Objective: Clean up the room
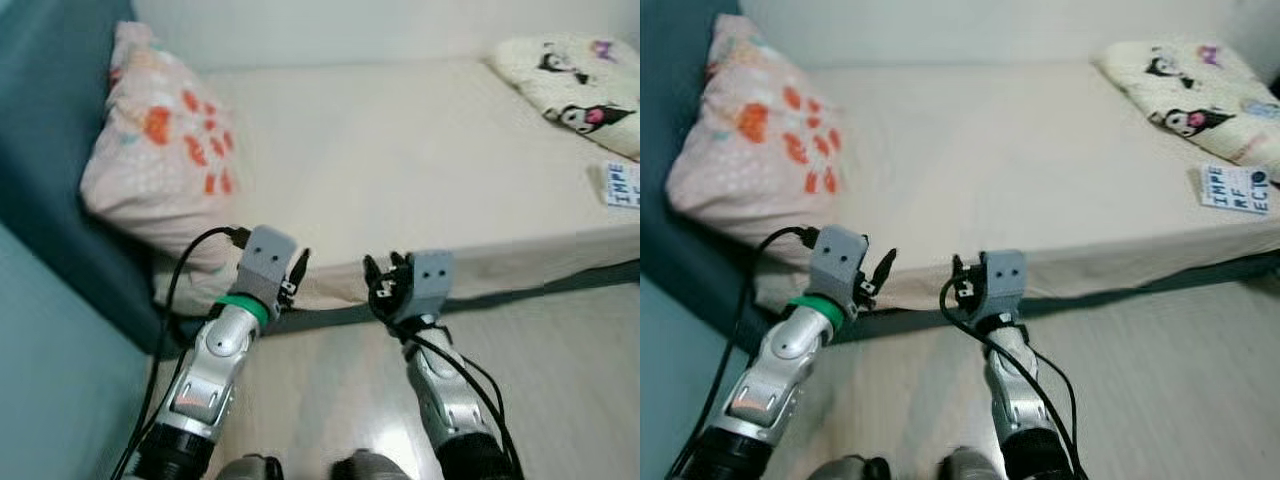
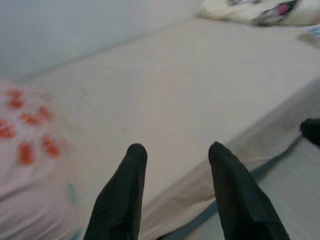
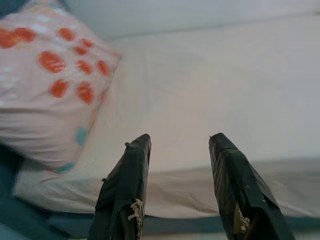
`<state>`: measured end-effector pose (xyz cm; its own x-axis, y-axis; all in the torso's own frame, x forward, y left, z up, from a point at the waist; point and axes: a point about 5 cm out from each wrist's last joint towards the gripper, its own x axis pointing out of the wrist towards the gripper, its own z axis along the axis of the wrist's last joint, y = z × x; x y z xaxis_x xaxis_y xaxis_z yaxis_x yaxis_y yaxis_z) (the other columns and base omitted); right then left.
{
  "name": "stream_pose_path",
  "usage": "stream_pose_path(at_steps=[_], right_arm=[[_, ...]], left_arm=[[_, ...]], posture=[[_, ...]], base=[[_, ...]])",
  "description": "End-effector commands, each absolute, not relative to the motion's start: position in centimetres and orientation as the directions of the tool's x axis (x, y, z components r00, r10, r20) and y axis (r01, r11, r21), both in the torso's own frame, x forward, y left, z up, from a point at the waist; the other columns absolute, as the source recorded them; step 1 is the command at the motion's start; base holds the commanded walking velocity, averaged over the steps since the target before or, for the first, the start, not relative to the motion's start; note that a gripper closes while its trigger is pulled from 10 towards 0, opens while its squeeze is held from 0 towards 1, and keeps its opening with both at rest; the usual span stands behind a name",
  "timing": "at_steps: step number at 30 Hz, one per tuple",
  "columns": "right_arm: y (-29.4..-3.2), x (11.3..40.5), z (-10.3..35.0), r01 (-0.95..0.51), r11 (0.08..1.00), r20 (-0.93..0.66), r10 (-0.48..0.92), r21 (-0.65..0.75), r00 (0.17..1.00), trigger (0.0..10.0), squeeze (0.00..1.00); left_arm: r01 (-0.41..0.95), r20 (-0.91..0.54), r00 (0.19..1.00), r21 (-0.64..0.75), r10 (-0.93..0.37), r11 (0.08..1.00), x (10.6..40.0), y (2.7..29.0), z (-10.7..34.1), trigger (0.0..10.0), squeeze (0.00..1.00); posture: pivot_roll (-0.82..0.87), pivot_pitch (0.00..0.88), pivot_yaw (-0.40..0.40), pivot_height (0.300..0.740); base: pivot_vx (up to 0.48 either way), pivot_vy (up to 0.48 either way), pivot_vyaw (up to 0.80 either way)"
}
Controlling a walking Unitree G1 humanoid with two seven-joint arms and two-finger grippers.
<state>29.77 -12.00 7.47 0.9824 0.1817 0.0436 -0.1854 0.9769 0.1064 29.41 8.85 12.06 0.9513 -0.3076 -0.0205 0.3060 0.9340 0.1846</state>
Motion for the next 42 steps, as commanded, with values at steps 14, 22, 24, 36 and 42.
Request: stream_pose_path(at_steps=[14,22,24,36,42], right_arm=[[-12.0,29.6,6.9,-0.184,0.975,0.017,0.184,0.124,0.983,10.0,0.00],[-12.0,29.5,6.9,-0.186,0.974,0.018,0.186,0.128,0.982,10.0,0.00],[-12.0,29.5,6.9,-0.188,0.974,0.018,0.187,0.128,0.982,10.0,0.00],[-12.0,29.2,6.1,-0.217,0.974,-0.004,0.218,0.066,0.976,10.0,0.00],[-13.5,28.1,3.0,-0.236,0.971,-0.140,0.229,-0.038,0.963,10.0,0.00]], left_arm=[[0.312,-0.065,0.950,0.154,-0.305,0.938,29.4,8.9,11.3,10.0,0.00],[0.303,-0.085,0.951,0.095,-0.296,0.948,29.6,9.0,11.2,10.0,0.00],[0.303,-0.086,0.951,0.099,-0.296,0.948,29.6,8.9,11.1,10.0,0.00],[0.279,-0.124,0.957,0.174,-0.260,0.944,29.7,9.9,9.6,10.0,0.00],[0.291,-0.231,0.947,0.319,-0.223,0.902,29.2,12.4,6.0,10.0,0.00]], posture=[[-0.01,0.000,0.050,0.740],[-0.01,0.001,0.050,0.740],[-0.01,0.002,0.051,0.740],[-0.01,0.000,0.047,0.740],[0.01,0.000,0.040,0.740]], base=[[0.000,0.000,-0.79],[0.000,0.000,-0.78],[0.000,0.000,-0.78],[0.000,0.000,-0.78],[0.000,0.000,-0.78]])
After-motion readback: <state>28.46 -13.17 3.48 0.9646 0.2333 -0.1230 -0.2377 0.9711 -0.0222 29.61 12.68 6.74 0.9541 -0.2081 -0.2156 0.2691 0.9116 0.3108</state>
